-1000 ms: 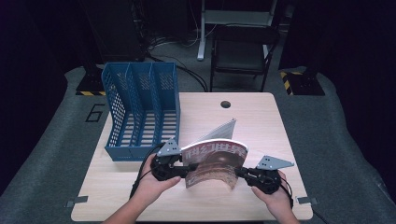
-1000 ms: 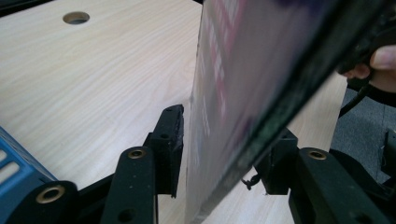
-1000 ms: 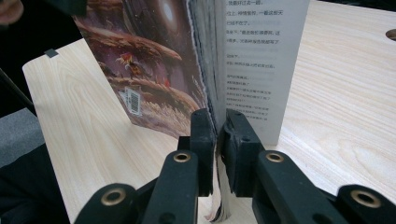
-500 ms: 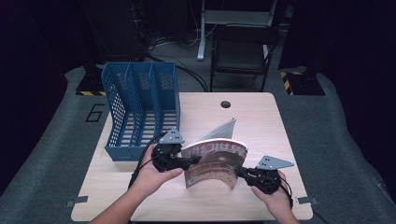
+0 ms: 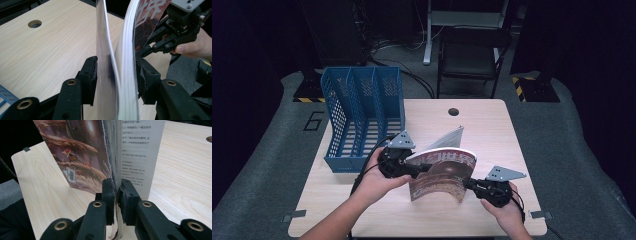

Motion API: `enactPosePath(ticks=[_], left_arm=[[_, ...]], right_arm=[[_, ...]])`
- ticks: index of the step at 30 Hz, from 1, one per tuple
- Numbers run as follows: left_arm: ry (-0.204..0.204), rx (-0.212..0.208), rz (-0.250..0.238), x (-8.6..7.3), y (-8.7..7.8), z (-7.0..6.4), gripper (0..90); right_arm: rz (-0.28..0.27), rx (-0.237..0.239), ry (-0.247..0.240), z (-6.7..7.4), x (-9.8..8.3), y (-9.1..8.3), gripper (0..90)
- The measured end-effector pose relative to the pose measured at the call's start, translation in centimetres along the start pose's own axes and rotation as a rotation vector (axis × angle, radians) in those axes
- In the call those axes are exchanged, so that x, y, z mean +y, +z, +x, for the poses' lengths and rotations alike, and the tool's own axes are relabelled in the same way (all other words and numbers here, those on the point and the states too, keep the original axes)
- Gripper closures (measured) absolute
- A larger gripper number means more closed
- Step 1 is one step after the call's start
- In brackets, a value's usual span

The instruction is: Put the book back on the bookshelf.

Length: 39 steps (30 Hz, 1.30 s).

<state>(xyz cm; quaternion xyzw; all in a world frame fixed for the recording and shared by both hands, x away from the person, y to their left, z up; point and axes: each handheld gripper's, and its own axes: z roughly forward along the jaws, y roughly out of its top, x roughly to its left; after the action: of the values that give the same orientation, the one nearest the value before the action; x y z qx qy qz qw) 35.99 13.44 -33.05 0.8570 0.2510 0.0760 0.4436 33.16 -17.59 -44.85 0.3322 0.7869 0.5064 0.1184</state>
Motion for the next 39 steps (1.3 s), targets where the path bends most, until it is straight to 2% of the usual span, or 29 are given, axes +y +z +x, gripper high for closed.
enactPosePath(ticks=[6, 10, 12, 15, 18, 19, 22, 24, 29, 35, 39], left_arm=[[0.015, 0.003, 0.003, 1.1, -0.1, 0.0, 58.4], [0.031, -0.002, 0.025, 1.6, 0.2, 0.2, 63.3], [0.027, -0.009, 0.036, 1.7, 0.4, 0.1, 64.3], [0.046, -0.003, 0.057, 1.9, 0.5, 0.2, 66.5], [0.031, -0.006, 0.05, 2.0, 0.5, 0.2, 68.1], [0.046, -0.005, 0.056, 2.1, 0.5, 0.2, 68.5], [0.052, -0.005, 0.067, 2.3, 0.5, 0.1, 70.3], [0.043, -0.007, 0.058, 2.4, 0.6, 0.0, 72.5], [0.06, -0.005, 0.076, 2.5, 0.5, 0.1, 75.6], [0.052, -0.008, 0.093, 2.7, 0.5, 0.1, 78.2], [0.071, 0.0, 0.117, 3.0, 0.5, 0.2, 80.2]], right_arm=[[-0.002, 0.002, 0.0, -0.1, 0.0, 0.0, 82.8], [-0.002, 0.003, -0.001, -0.1, 0.0, 0.0, 82.7], [-0.003, 0.003, -0.003, -0.1, 0.0, 0.0, 82.7], [-0.007, 0.001, 0.004, -0.1, 0.0, 0.1, 82.7], [-0.005, 0.008, 0.0, -0.2, 0.0, 0.1, 82.9], [-0.004, 0.005, 0.002, -0.2, 0.1, 0.1, 83.0], [-0.006, 0.008, 0.001, -0.3, 0.2, 0.3, 83.2], [-0.001, 0.002, 0.007, -0.2, 0.3, 0.4, 83.4], [-0.005, -0.007, -0.009, -0.4, 0.6, 0.9, 83.5], [-0.004, -0.02, -0.003, -0.6, 1.0, 1.4, 83.6], [-0.002, -0.016, 0.001, -1.0, 1.2, 1.5, 83.5]])
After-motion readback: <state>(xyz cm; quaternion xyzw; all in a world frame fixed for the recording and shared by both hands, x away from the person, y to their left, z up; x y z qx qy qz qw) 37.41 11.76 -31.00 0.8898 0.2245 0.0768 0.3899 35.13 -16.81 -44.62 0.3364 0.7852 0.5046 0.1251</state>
